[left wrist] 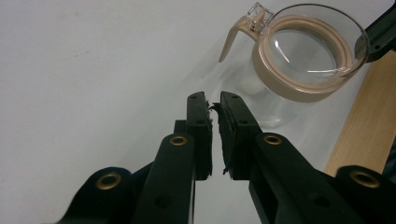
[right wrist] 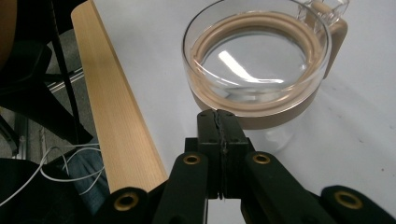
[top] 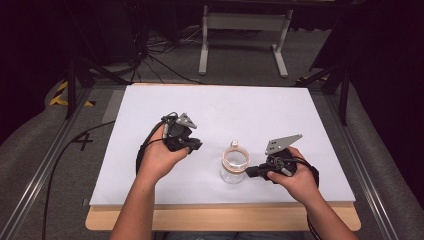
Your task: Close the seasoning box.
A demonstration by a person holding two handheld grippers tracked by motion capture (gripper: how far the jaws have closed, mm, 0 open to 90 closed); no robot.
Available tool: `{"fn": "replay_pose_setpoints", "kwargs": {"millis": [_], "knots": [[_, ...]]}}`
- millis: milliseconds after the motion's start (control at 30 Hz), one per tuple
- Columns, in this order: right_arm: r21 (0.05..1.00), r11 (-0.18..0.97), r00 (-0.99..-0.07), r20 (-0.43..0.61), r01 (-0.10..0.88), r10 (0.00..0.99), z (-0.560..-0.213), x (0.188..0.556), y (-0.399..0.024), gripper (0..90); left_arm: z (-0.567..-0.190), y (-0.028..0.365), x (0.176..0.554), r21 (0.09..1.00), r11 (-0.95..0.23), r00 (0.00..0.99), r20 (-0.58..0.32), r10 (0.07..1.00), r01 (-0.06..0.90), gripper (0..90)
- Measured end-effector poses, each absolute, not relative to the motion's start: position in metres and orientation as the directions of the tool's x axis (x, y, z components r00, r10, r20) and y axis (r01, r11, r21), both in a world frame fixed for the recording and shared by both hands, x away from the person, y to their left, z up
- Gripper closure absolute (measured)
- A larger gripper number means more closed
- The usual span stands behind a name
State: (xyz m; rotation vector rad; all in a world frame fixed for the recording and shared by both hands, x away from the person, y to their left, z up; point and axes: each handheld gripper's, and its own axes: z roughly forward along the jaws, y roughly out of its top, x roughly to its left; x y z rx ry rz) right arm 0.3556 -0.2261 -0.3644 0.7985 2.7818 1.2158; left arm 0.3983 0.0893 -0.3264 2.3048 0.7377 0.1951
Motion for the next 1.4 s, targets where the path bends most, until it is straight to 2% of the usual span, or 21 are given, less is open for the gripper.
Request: {"fn": "replay_pose_setpoints", "kwargs": {"millis": [367,600,900,1200,1300,1400], "knots": [[0.696,0.566,-0.874,0.193,0.442,0.445,-0.361,0.354,-0.228,89.7,-0.327,0.092,0.399,0.680,-0.569,0.818,-0.081,0.569,0.463,76.3],[0.770,0.474,-0.855,0.175,0.428,0.488,-0.344,0.357,-0.246,74.8,-0.329,0.102,0.395,0.691,-0.538,0.801,-0.100,0.591,0.483,71.8],[0.817,0.388,-0.803,0.145,0.427,0.578,-0.330,0.372,-0.281,69.9,-0.333,0.119,0.393,0.688,-0.512,0.771,-0.109,0.628,0.514,69.7],[0.803,0.345,-0.680,0.100,0.487,0.727,-0.350,0.397,-0.327,59.3,-0.350,0.129,0.403,0.701,-0.469,0.746,-0.135,0.652,0.537,64.7],[0.794,0.335,-0.655,0.102,0.507,0.748,-0.356,0.402,-0.334,58.0,-0.355,0.132,0.407,0.694,-0.464,0.739,-0.146,0.658,0.550,64.2],[0.772,0.337,-0.634,0.107,0.539,0.766,-0.374,0.413,-0.347,52.0,-0.362,0.134,0.411,0.693,-0.450,0.731,-0.166,0.661,0.564,61.0]]}}
